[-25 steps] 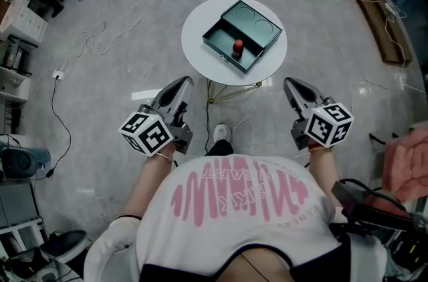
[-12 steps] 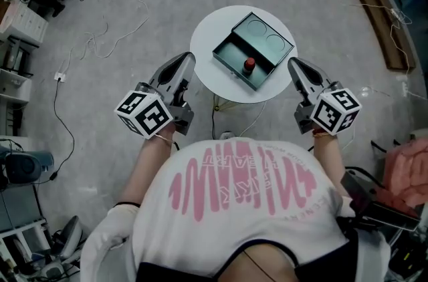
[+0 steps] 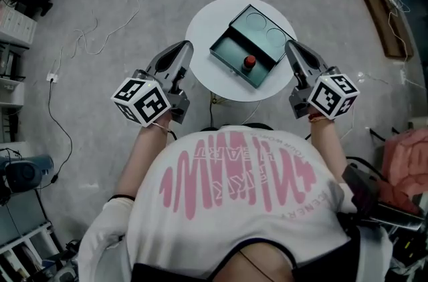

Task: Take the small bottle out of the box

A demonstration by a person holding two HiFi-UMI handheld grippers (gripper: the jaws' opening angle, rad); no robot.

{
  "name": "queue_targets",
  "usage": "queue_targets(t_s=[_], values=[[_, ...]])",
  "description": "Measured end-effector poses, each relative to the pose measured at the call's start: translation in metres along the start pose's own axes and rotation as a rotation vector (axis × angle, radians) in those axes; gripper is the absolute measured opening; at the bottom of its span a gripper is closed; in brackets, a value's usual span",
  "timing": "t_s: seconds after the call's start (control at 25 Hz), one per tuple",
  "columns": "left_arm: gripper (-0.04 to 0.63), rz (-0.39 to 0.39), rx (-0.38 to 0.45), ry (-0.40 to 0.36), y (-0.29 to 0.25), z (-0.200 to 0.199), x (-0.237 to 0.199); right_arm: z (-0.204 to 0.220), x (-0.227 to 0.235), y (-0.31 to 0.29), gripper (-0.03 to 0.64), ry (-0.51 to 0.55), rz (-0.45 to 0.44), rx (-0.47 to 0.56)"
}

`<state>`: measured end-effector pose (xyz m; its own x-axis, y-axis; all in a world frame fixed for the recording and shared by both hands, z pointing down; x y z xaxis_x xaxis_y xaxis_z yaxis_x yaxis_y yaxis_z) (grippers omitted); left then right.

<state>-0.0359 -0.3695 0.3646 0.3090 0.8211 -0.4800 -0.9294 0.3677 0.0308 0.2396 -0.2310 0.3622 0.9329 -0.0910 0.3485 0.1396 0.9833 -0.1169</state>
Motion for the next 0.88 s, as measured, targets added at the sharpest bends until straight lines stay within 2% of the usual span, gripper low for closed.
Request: queue_targets(t_s=[0.16,0.44,0.8,0.84,0.88], values=[[0.008,-0.016,-0.016,0.013,-0.006,0.013,-0.012,0.021,0.014,-0.019,0.003,-0.046,0.005,-0.025],[0.008,-0.076,-0.048,0.064,-0.001,0.033,-0.028,0.065,0.032,-0.056,0.003,-0.041,0.0,-0.174],[0.008,-0.17,-0.082,0.083,0.011,0.054,-0.042,0.124,0.051,-0.086,0.005,-0.054,0.007,-0.345],[0.008,-0.179,-0.086,0.086,0.012,0.056,-0.042,0.128,0.053,-0.086,0.006,-0.057,0.003,-0.354],[0.008,-0.188,-0.089,0.088,0.012,0.058,-0.042,0.132,0.056,-0.087,0.04,-0.062,0.001,-0.364]])
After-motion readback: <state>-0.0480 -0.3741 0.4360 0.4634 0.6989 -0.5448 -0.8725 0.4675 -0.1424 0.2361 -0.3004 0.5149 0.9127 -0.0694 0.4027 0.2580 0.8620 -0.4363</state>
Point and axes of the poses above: the fingertips, and each gripper's own axes: y backward along the fingers, x to its right, z out of its underside, the point moved 6 cm from there along y, backward along the fingers, and after that the axes turned 4 degrees about x, right-handed, at the moved point
